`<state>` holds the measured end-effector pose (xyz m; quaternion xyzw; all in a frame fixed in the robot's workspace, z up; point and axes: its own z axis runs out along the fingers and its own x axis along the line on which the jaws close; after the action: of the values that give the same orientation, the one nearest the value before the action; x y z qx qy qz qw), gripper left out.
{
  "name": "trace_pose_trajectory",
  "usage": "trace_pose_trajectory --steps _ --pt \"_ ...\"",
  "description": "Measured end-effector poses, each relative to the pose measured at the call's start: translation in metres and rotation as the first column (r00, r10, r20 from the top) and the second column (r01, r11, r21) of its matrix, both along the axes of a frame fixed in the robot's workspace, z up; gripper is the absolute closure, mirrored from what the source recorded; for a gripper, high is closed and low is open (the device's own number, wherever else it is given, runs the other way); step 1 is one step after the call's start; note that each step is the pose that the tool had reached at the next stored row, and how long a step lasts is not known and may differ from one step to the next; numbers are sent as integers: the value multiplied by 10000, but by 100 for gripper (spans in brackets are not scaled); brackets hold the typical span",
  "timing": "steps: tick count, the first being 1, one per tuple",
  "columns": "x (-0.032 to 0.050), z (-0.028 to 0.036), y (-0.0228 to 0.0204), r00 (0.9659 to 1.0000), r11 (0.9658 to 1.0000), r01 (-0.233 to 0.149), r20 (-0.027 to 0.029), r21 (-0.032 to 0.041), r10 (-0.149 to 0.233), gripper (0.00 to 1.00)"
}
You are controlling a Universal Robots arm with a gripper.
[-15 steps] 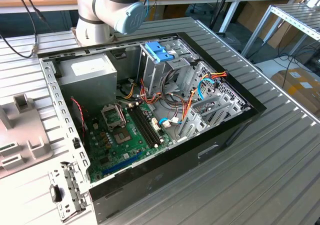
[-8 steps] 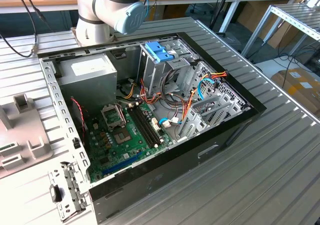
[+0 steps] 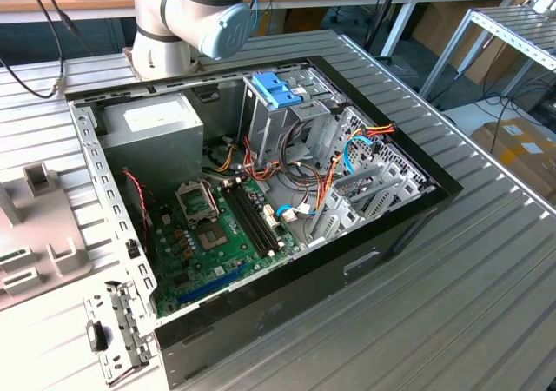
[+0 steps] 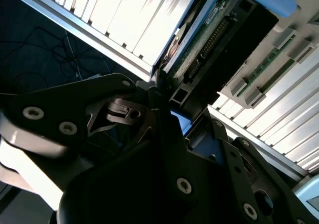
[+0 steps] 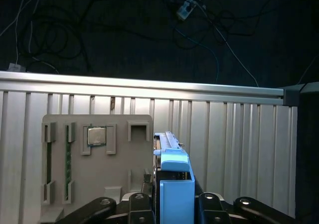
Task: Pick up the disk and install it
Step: 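Pick up the disk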
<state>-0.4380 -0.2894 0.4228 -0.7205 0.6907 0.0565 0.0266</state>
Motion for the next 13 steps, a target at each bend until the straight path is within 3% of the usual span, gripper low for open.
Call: trace_pose_trajectory --steps 13 --pt "0 65 0 10000 10000 0 0 43 0 63"
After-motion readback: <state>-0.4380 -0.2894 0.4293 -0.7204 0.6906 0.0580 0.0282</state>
